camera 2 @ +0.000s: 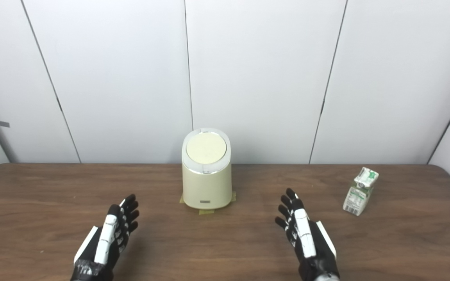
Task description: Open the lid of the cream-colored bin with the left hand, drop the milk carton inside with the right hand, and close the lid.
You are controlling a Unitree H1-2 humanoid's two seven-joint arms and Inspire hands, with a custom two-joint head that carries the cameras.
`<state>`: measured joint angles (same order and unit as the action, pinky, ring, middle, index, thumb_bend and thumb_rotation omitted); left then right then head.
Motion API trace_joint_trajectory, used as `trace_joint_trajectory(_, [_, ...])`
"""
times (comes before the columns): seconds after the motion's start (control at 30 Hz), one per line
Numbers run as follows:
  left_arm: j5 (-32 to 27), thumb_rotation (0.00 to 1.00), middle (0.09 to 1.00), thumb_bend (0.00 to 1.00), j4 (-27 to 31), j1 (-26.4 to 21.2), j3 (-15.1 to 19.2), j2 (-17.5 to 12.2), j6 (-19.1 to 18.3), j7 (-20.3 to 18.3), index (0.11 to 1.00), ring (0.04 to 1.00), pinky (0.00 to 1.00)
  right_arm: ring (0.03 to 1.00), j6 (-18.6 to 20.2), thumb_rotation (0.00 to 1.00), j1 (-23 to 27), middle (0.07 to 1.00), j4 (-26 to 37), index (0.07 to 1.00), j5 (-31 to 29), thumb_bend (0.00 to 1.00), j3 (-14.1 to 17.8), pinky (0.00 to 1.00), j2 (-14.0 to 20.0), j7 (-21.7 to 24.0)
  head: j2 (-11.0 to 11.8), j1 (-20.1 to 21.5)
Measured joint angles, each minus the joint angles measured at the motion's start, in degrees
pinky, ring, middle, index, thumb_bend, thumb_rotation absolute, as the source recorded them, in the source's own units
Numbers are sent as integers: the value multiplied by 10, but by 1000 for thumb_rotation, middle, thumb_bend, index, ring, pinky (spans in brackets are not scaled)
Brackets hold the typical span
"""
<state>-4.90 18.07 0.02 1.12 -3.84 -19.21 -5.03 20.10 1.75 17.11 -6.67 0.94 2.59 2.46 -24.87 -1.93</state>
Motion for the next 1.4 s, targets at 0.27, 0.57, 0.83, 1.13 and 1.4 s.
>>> trace_joint_trajectory(0.27, [1, 1000, 1000, 598, 0, 0, -1, 1, 0, 0, 1000, 1000, 1000, 954, 0, 988, 0, 974, 0, 986, -1, 645, 0, 904, 0, 0, -2, 0])
trace_joint_trajectory(0.57, [2, 1000, 1000, 609, 1, 0, -2, 0, -1, 0, 1000, 1000, 1000, 961, 1, 999, 0, 979, 0, 992, -1, 643, 0, 911, 0, 0, -6, -4])
trace_joint_trajectory(0.83, [77, 798, 986, 567, 23, -7, -28, -5, -48, 16, 1000, 960, 977, 956, 2, 981, 0, 975, 1, 987, -5, 674, 7, 912, 1, 0, -9, 3])
trace_joint_trajectory(1.13, [169, 519, 944, 668, 32, -130, -12, -11, -80, -2, 966, 926, 852, 957, 2, 960, -4, 971, 1, 982, -5, 654, 6, 922, -2, -2, -13, 7])
trace_joint_trajectory(1.4, [273, 372, 930, 744, -32, -273, 35, -14, -80, -86, 935, 903, 824, 936, 2, 914, -4, 948, 1, 980, 2, 668, 6, 884, -6, -6, -15, 5])
